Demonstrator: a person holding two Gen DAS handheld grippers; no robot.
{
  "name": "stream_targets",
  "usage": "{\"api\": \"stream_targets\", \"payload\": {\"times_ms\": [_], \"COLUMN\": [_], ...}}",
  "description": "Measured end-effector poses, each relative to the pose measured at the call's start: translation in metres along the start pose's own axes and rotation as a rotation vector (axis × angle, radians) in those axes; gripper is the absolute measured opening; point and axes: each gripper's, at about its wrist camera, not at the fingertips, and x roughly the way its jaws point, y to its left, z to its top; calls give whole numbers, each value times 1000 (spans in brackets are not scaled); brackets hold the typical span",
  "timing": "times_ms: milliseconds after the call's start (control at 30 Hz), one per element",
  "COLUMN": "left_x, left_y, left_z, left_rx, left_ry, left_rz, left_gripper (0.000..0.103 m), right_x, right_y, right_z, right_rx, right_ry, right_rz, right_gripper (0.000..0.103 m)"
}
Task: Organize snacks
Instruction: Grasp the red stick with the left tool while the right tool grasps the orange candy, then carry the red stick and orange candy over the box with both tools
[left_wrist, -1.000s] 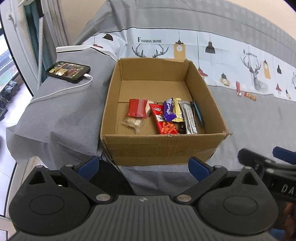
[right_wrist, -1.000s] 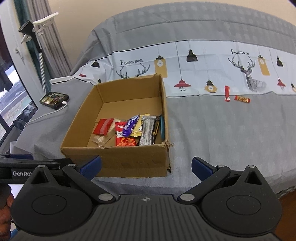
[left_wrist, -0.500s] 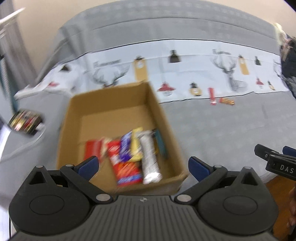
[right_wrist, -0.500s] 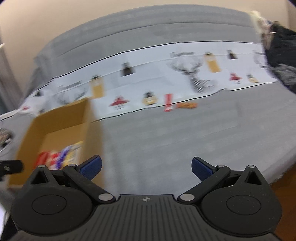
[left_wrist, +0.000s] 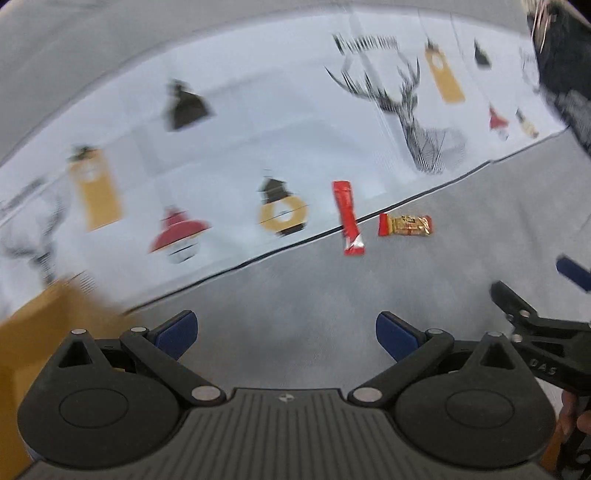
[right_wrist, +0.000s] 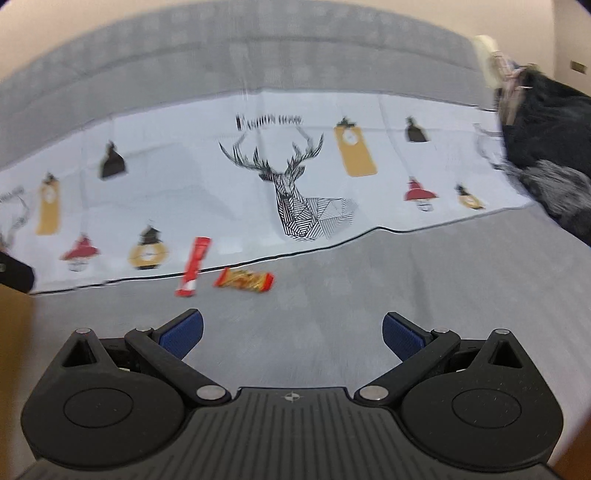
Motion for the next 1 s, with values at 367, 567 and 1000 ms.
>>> {"api": "stream_targets", "payload": {"times_ms": [367, 567, 1000], "left_x": [172, 167, 59], "left_y": [-14, -16, 29], "left_z": [88, 93, 21], "left_rx": [-106, -90, -187], "left_ry": [144, 31, 9], "left_rz": [-93, -84, -214], "left_gripper": [103, 38, 8], "right_x": [151, 159, 56], "right_y": [24, 27, 26], "right_z": [10, 8, -5], "right_rx": [-273, -254, 120], "right_ry": [46, -7, 21], "right_rz": [170, 222, 198], "right_gripper": [102, 84, 19]}}
